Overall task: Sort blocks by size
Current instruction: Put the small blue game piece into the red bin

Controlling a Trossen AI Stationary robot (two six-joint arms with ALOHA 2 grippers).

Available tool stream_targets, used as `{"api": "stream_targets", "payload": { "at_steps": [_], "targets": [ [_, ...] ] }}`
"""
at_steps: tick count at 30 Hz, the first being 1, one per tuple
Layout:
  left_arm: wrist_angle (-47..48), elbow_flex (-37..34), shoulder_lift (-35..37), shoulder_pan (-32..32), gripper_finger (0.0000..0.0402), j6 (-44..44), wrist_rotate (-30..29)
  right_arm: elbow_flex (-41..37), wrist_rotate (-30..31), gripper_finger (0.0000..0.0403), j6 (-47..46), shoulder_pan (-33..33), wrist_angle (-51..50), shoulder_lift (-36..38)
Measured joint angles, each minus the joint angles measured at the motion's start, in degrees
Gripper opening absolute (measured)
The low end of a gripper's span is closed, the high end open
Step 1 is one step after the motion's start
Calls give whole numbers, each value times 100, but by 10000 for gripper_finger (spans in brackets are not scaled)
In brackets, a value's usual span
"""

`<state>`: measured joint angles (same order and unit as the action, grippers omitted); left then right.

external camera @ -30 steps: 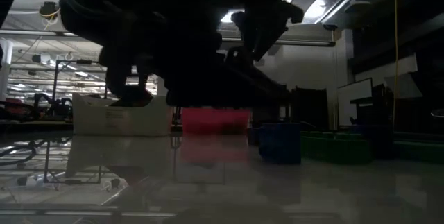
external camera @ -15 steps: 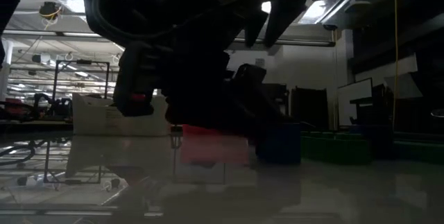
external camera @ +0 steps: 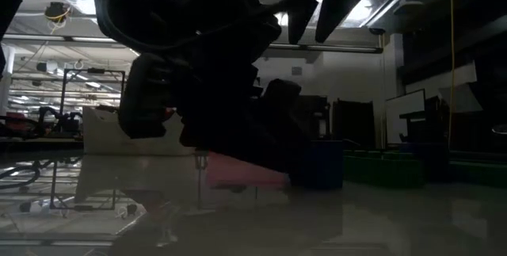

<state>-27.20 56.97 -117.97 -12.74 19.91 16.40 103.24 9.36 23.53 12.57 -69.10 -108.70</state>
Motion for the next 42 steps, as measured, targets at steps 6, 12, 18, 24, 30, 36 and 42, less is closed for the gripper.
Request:
{"api": "stream_targets", "payload": {
  "at_steps": [6, 12, 18, 24, 30, 36, 42],
  "targets": [
    [1, 0, 0, 3, 136, 2, -7, 0, -8, 227, -583, 180, -2, -1],
    [-14, 0, 0, 1, 82, 8, -7, 0, -390, 227, -1946, 379, -2, -1],
    [-16, 0, 0, 5, 78, 6, -7, 0, -399, 227, -2037, 626, 0, -1],
    [-91, -3, 49, 35, 89, -110, -9, -1, -244, 227, -2051, 784, -19, 0],
    [9, 13, 434, 321, 82, -388, -35, -2, -78, 227, -2456, 949, -813, -1],
    [482, 15, 1046, 830, 98, -432, -76, -297, 54, 227, -3064, 1118, -1150, -1],
    [1289, 15, 1771, 1484, 91, 20, -785, -600, 78, 227, -3135, 1382, -1220, -3]
  ]
}}
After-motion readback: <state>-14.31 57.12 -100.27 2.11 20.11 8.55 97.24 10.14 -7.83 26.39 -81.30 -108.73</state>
